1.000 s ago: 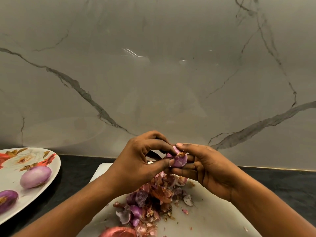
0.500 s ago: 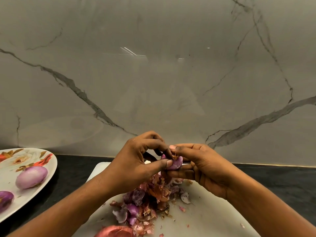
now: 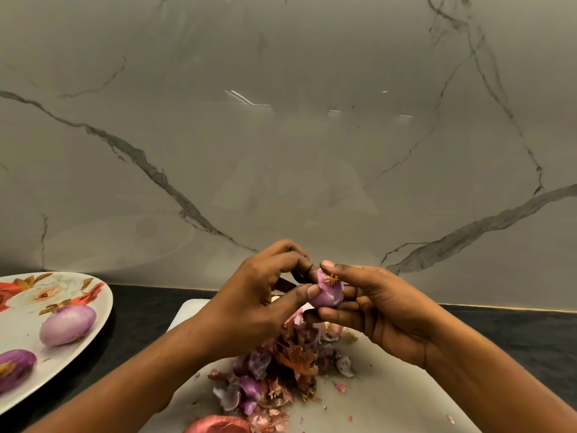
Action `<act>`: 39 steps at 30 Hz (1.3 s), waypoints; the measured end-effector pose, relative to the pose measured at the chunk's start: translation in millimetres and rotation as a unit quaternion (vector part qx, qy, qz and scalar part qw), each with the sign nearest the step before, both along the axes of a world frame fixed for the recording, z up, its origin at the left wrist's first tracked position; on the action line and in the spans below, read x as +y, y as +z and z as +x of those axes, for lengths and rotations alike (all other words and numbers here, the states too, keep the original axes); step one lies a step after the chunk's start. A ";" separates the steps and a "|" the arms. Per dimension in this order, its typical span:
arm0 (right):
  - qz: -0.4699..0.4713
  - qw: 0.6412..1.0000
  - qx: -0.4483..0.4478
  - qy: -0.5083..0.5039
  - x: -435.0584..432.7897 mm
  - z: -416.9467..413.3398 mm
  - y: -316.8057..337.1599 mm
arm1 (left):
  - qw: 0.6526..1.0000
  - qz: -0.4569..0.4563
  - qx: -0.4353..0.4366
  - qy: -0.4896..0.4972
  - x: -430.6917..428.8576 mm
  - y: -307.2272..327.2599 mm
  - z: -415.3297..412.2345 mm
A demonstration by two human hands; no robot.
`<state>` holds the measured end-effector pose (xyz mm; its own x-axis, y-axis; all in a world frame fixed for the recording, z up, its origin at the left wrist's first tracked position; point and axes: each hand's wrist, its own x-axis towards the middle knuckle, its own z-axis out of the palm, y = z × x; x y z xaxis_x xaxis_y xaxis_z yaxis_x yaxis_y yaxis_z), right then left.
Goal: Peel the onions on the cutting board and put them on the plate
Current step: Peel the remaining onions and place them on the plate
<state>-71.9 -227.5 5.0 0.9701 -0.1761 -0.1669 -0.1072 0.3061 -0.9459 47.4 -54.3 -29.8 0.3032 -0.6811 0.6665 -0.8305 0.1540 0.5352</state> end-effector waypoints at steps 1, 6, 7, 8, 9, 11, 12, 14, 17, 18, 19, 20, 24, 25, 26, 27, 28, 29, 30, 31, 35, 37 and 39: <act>0.007 1.000 0.001 -0.002 -0.2 -0.5 0.9 | 1.000 -0.007 0.016 -0.001 0.8 0.9 0.5; 0.017 1.000 -0.010 -0.002 -1.8 -1.8 2.0 | 0.999 -0.032 0.015 -0.007 1.6 0.2 1.3; 0.012 1.000 -0.012 0.000 -1.6 -1.4 1.7 | 0.999 -0.036 0.005 -0.002 1.0 -0.6 1.5; 0.004 1.000 -0.011 0.002 -1.5 -1.3 1.3 | 0.999 -0.039 -0.003 0.003 0.6 -1.5 1.8; -0.001 1.000 -0.010 0.004 -1.4 -0.9 0.9 | 0.999 -0.041 -0.010 0.008 0.4 -2.1 2.3; -0.004 1.000 -0.008 0.006 -0.9 -0.7 0.8 | 0.999 -0.042 -0.019 0.014 0.6 -2.8 2.7; -0.005 1.000 -0.008 0.007 -0.7 -0.6 0.7 | 0.999 -0.043 -0.020 0.016 0.7 -2.9 2.3; -0.019 1.000 -0.006 0.005 -0.1 -0.6 -0.2 | 0.999 -0.044 -0.018 0.021 0.7 -2.9 1.1; -0.038 0.999 0.001 0.003 0.8 0.2 -1.4 | 0.998 -0.047 -0.016 0.032 0.4 -2.8 1.2; -0.035 0.999 0.002 0.002 0.9 0.5 -1.6 | 0.998 -0.048 -0.017 0.034 0.4 -2.8 1.4; -0.031 1.000 0.001 0.001 0.8 0.9 -1.5 | 0.998 -0.050 -0.020 0.035 0.2 -2.5 1.7; -0.029 1.000 0.000 0.000 0.6 1.0 -1.3 | 0.998 -0.051 -0.024 0.035 0.3 -2.2 1.7; -0.026 0.999 -0.017 0.027 1.7 -0.6 0.0 | 0.996 -0.054 -0.057 0.050 0.3 -1.0 0.9; -0.027 0.999 -0.023 0.039 2.2 -1.3 0.6 | 0.995 -0.052 -0.065 0.053 0.3 -0.7 0.7; -0.030 0.998 -0.029 0.047 2.6 -2.0 1.4 | 0.995 -0.050 -0.072 0.055 0.1 -0.2 0.5; -0.033 0.998 -0.033 0.049 2.7 -2.3 1.9 | 0.994 -0.046 -0.080 0.057 -0.2 0.4 0.2; -0.036 0.998 -0.036 0.047 2.5 -2.4 2.1 | 0.993 -0.041 -0.088 0.059 -0.4 1.2 0.0; -0.036 0.998 -0.039 0.045 2.3 -2.2 2.2 | 0.993 -0.037 -0.097 0.062 -0.7 2.0 -0.2; -0.037 0.997 -0.043 0.045 2.1 -2.0 2.1 | 0.992 -0.034 -0.105 0.064 -1.0 2.6 -0.2; -0.039 0.997 -0.045 0.048 2.3 -1.9 2.0 | 0.991 -0.033 -0.112 0.066 -1.0 2.9 -0.3; -0.037 0.997 -0.046 0.059 3.2 -2.0 2.1 | 0.987 -0.017 -0.143 0.069 -0.6 1.9 -1.3; -0.015 0.998 -0.040 0.055 2.1 -2.6 2.9 | 0.988 -0.015 -0.136 0.066 -0.4 0.5 -0.8; 0.031 0.998 -0.031 0.038 -1.5 -3.2 4.0 | 0.992 -0.022 -0.106 0.060 0.0 0.3 0.1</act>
<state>-75.1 -228.9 9.0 0.9890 -0.0938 -0.1141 -0.0736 0.3567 -0.9313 47.5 -54.3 -29.4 0.2312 -0.6177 0.7516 -0.9374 0.0655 0.3422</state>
